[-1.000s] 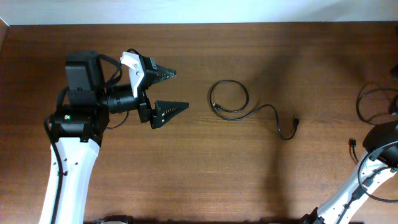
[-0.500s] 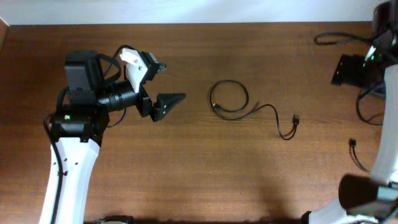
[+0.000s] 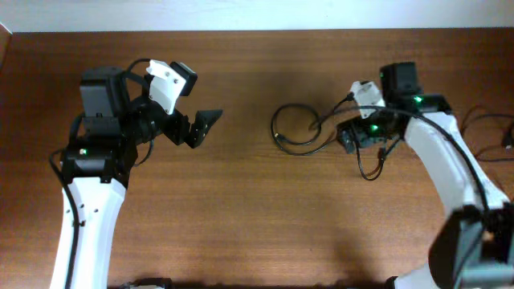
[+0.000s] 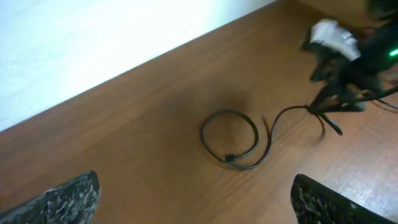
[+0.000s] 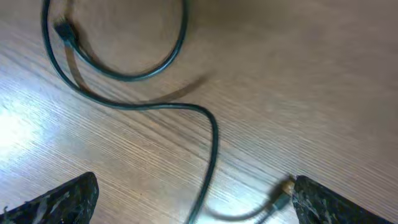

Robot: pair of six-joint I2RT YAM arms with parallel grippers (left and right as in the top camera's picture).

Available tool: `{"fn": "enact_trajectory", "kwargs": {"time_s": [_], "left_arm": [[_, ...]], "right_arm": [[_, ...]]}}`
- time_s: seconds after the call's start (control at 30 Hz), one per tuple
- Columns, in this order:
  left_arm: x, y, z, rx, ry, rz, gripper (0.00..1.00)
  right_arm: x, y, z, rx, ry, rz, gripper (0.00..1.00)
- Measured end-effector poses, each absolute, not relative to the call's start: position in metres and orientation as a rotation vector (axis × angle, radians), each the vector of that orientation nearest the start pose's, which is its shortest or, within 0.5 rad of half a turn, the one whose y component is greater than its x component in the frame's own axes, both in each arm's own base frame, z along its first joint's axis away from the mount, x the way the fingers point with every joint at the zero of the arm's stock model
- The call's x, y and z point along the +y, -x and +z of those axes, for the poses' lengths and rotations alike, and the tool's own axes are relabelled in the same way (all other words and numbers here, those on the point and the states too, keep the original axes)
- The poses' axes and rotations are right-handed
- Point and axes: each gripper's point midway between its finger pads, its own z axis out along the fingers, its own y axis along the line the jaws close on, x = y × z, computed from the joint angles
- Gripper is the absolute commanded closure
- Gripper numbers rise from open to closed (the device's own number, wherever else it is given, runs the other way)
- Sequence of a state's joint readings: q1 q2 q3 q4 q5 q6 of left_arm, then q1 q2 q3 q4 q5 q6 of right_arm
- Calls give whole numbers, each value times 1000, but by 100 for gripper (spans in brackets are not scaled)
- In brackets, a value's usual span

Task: Untangle cables

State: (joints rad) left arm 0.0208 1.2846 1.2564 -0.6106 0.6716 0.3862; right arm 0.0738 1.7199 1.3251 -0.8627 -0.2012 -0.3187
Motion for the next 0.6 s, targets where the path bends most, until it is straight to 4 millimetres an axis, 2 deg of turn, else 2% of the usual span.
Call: {"fn": "enact_trajectory", "kwargs": {"time_s": [0.13, 0.2, 0.27, 0.33, 0.37, 0.4, 0.43, 0.47, 0.5, 0.57, 0.6], "left_arm": [[-99, -360, 293, 1975, -729, -502, 1], [-99, -360, 293, 1977, -729, -503, 1], [-100, -358, 291, 1986, -728, -508, 1], [-100, -358, 291, 1990, -727, -509, 1], [-100, -358, 290, 1991, -727, -510, 1], [-100, -357, 290, 1993, -726, -511, 1], [-99, -357, 290, 1993, -726, -511, 1], [-100, -357, 290, 1994, -726, -512, 1], [-100, -357, 289, 1995, -726, -512, 1], [-100, -357, 289, 1997, -726, -513, 1], [-100, -357, 289, 1998, -725, -514, 1]], "right_arm": [[83, -379, 73, 2753, 699, 410, 1], [85, -378, 64, 2767, 710, 437, 1], [86, -375, 46, 2812, 709, 459, 1], [86, -375, 45, 2813, 708, 459, 1], [86, -377, 45, 2811, 700, 456, 6], [85, -378, 44, 2816, 686, 453, 22], [83, -378, 43, 2828, 666, 435, 34], [79, -378, 42, 2848, 630, 404, 56], [76, -379, 41, 2863, 595, 389, 73], [74, -379, 41, 2884, 529, 374, 96], [73, -379, 40, 2889, 514, 369, 96]]}}
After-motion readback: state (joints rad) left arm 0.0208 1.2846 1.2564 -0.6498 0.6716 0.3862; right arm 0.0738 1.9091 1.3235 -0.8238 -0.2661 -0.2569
